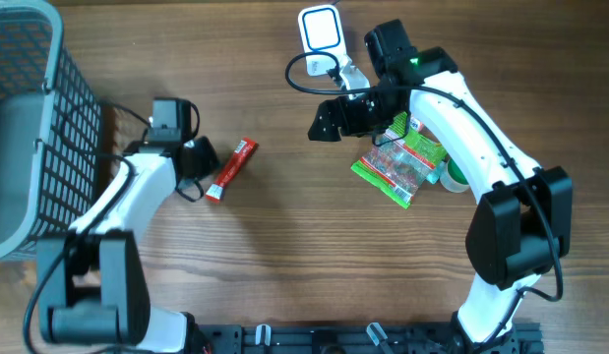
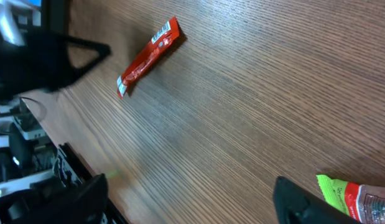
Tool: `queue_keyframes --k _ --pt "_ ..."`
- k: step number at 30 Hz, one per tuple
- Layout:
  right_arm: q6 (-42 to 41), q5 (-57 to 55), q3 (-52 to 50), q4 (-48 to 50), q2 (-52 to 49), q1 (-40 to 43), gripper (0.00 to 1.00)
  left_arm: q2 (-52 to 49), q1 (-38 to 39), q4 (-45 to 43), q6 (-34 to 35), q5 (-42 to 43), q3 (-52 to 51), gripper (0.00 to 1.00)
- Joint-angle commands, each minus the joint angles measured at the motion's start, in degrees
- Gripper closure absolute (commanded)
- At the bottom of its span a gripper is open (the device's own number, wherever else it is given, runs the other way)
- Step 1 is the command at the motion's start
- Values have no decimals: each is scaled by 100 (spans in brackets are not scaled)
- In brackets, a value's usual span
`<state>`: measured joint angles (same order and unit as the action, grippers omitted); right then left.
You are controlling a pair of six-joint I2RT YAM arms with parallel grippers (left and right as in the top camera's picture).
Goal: Scan the item barcode
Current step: 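Grasp the red stick packet with the left gripper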
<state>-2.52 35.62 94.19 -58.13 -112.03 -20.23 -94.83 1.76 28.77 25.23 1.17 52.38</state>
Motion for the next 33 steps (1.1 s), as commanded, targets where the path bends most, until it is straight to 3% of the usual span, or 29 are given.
queue_keyframes --k 1,6,11,19,25,29,32,33 --pt "-72 83 -105 44 85 -22 21 -492 -11 -92 232 85 -138 96" --pt "-114 4 -122 13 85 -22 22 -837 28 179 247 1834 -140 96" --pt "-144 4 -125 -114 85 -22 23 -837 461 557 245 2715 -138 96" --pt "87 7 -529 -63 85 -127 24 -833 1008 273 245 2922 -131 96" --pt "251 9 -1287 1047 85 -597 24 -800 975 109 245 3136 -74 96" --pt "13 7 -1633 1947 83 -885 35 -522 706 682 199 2461 597 96" --pt "-179 7 -1814 2452 81 -999 37 -498 697 330 184 2227 752 96" --pt "-286 9 -1934 2721 81 -1021 41 -575 697 7 179 2179 752 96"
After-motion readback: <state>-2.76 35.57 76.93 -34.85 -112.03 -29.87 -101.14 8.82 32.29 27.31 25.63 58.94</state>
